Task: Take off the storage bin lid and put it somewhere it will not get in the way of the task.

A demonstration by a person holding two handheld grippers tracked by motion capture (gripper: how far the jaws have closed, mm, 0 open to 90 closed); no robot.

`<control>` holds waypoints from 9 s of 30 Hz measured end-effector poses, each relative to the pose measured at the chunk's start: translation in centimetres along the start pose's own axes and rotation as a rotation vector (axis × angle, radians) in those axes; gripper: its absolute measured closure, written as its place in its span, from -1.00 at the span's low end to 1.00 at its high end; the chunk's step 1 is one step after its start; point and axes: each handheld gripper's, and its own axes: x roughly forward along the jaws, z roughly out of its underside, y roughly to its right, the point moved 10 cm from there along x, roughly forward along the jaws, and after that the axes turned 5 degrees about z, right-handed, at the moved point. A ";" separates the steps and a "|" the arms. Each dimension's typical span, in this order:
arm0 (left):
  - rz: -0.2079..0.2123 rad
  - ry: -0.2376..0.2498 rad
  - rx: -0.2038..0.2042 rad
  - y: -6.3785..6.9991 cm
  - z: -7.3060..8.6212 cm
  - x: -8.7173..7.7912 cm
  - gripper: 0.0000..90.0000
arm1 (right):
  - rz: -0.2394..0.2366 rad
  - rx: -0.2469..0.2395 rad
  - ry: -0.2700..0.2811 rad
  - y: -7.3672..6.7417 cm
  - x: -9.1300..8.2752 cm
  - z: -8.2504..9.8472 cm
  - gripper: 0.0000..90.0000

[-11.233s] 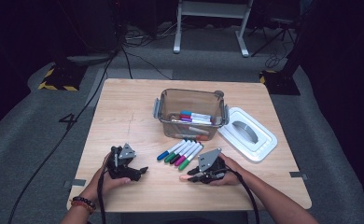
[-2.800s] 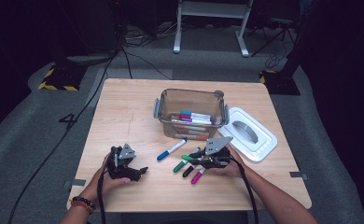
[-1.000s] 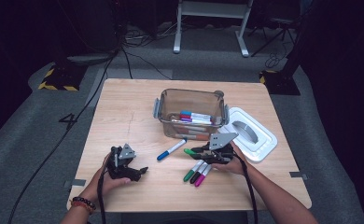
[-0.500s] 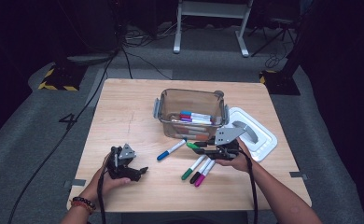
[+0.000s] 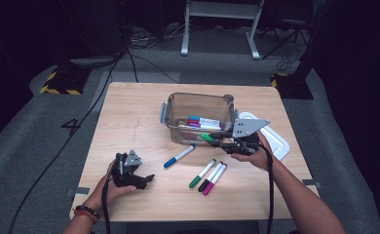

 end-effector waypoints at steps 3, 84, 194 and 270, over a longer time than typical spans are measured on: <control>-0.002 0.000 0.001 0.0 0.0 0.0 -0.70 | 0.012 -0.002 -0.003 0.6 -0.4 -0.8 0.66; 0.004 0.001 -0.001 0.0 0.0 0.0 -0.70 | 0.029 0.069 -0.209 8.4 3.8 -0.4 0.01; 0.004 0.001 -0.001 0.0 0.0 0.0 -0.71 | -0.024 0.096 -0.211 -3.1 -0.9 13.9 0.66; 0.015 -0.003 0.010 -0.1 -0.1 0.1 -0.71 | -0.014 0.055 -0.021 -0.8 0.3 4.8 0.66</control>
